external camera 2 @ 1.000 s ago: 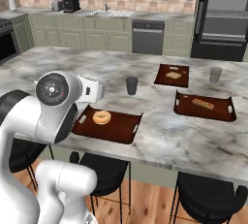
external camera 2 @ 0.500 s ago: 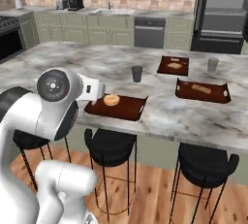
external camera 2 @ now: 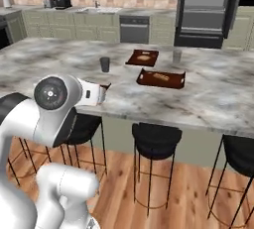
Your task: Take the donuts from the fridge and place them on the empty tray on the dining counter.
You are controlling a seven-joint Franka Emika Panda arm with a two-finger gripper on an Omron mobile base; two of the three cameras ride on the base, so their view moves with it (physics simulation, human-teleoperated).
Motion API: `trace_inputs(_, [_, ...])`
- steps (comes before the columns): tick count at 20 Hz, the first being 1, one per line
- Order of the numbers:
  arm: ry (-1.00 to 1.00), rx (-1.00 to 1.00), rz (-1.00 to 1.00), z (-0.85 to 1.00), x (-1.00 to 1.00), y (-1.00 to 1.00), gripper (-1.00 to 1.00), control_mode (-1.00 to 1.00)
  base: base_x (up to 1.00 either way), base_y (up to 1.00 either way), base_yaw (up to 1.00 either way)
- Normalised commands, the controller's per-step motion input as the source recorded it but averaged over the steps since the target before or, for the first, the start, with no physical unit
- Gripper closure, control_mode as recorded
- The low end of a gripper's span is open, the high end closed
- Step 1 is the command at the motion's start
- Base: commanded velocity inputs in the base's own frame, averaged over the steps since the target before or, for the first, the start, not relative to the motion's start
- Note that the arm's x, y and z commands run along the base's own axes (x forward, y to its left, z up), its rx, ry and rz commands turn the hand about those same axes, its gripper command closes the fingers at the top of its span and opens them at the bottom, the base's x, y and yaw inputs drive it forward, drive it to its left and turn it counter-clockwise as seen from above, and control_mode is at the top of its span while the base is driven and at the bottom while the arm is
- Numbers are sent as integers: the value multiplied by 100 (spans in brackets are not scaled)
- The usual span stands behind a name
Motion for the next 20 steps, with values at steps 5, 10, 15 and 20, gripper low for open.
trace_inputs(5, [0, 0, 0, 0, 0, 0, -100, 100, -5, -100, -11])
trace_inputs(10, [0, 0, 0, 0, 0, 0, -100, 100, -3, -100, -14])
trace_inputs(15, [0, 0, 0, 0, 0, 0, -100, 100, -8, -100, -14])
trace_inputs(20, [0, 0, 0, 0, 0, 0, -100, 100, -7, -100, -12])
